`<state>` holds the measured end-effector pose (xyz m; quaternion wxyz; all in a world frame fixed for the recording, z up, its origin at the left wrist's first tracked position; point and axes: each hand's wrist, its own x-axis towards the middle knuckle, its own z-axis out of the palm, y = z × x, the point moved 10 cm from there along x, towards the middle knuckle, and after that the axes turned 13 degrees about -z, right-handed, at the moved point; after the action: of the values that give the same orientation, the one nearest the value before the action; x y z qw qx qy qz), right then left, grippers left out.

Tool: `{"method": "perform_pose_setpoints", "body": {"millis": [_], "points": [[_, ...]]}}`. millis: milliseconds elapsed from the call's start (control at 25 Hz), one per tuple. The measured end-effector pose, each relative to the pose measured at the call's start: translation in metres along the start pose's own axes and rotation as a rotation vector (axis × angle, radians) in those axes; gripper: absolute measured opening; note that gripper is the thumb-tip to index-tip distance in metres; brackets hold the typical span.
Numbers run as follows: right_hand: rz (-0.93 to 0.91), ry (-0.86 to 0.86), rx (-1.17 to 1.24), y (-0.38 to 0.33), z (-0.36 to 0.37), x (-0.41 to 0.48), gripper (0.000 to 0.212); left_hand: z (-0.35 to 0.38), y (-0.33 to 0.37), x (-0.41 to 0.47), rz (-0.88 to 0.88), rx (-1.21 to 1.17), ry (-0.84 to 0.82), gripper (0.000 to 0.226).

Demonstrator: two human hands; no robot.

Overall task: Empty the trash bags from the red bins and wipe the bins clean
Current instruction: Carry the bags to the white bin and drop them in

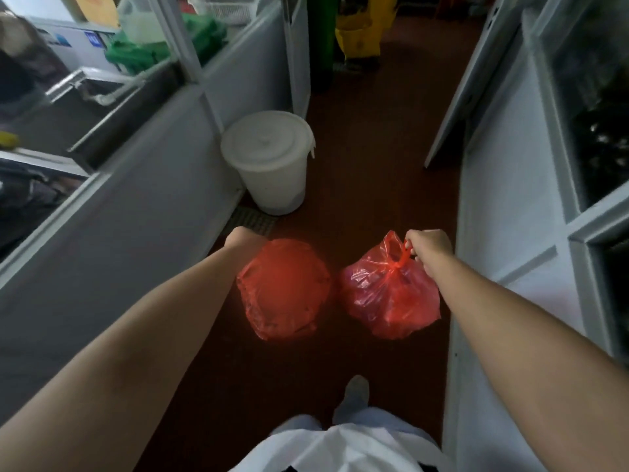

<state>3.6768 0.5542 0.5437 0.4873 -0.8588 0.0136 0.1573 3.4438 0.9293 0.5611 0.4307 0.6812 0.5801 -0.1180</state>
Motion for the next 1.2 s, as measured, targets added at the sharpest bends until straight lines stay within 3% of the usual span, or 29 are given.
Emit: {"method": "perform_pose_setpoints", "body": {"millis": [320, 600, 880, 1200], "points": [[-0.028, -0.044, -0.080, -0.073, 0.006, 0.216, 0.012, 0.029, 0.152, 0.106, -0.071, -0.047, 0.091, 0.024], [-0.032, -0.058, -0.186, -0.139, 0.027, 0.414, 0.012, 0.069, 0.298, 0.230, -0.026, 0.195, 0.080, 0.031], [-0.170, -0.339, -0.508, -0.209, 0.092, 0.562, 0.021, 0.071, 0.384, 0.303, -0.127, 0.262, 0.112, 0.033], [-0.363, -0.665, -0.705, -0.272, 0.188, 0.713, 0.023, 0.097, 0.439, 0.345, -0.368, -0.063, 0.176, 0.033]]}}
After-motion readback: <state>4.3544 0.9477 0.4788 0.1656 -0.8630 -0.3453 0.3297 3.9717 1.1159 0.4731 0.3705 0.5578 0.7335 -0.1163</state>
